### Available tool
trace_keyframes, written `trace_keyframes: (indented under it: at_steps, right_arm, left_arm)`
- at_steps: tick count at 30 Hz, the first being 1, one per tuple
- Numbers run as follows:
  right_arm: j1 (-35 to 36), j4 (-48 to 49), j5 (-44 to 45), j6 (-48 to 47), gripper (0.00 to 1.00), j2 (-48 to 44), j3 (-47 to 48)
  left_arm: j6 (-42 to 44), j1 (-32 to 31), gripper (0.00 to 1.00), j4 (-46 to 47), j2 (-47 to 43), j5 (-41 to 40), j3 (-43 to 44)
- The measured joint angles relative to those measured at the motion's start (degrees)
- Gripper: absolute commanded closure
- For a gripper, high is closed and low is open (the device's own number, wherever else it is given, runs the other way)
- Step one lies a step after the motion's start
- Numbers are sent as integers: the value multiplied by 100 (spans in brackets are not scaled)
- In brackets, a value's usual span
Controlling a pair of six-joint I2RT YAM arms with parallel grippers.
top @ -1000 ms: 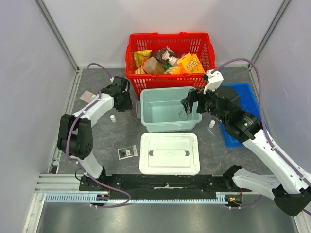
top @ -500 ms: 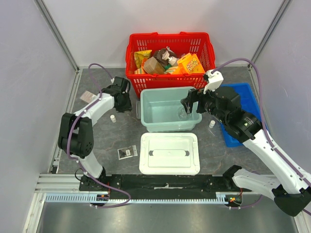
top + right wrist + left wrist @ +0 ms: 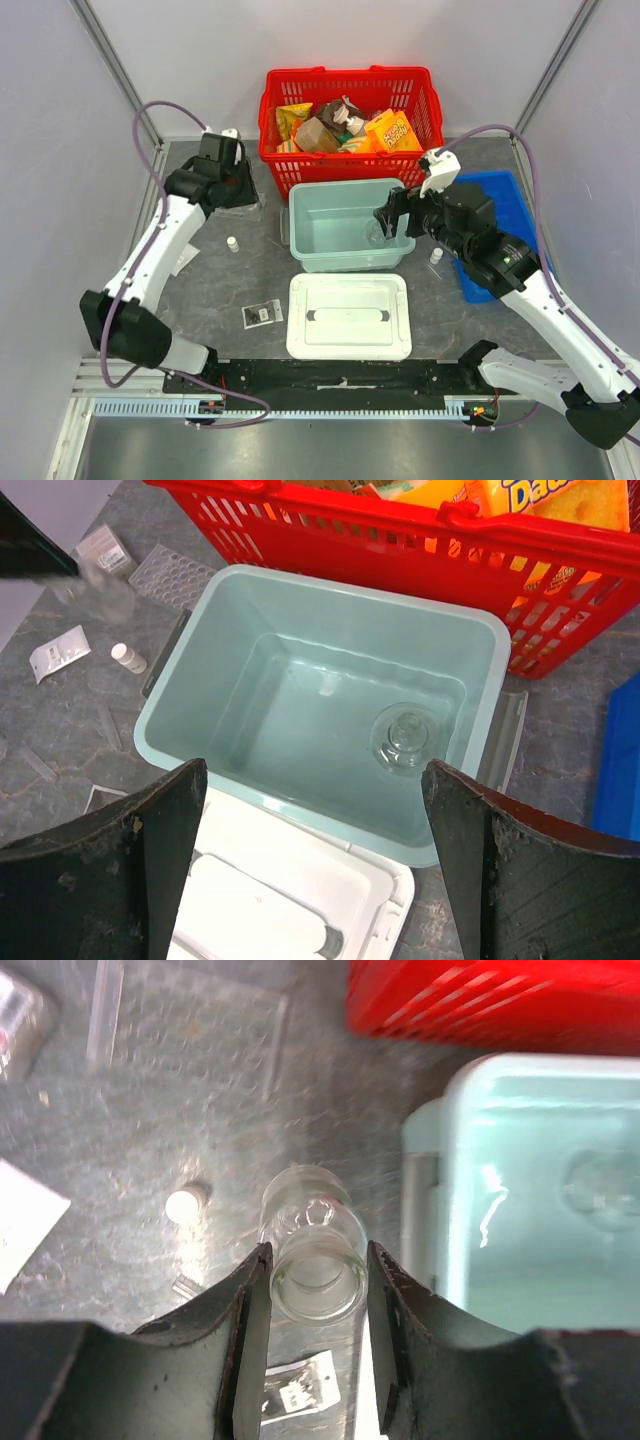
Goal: Organize the chemistry lab equipment
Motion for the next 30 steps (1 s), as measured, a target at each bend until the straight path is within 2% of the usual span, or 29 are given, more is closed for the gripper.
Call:
trace_keyframes:
  at_steps: [5, 13, 19, 30]
  right_arm:
    - [0, -83, 4, 0, 5, -55, -118]
    - [2, -175, 120, 0, 5, -275, -280]
    - [0, -256, 417, 0, 5, -581, -431]
    - [0, -293, 765, -4, 5, -776, -485]
  left_arm:
    - [55, -361, 83, -293, -282, 170, 901]
    - [52, -1676, 84, -535, 199, 380, 1880]
    - [46, -2304, 84, -448, 975, 376, 1919]
    - [4, -2892, 84, 234, 2087, 125, 1825]
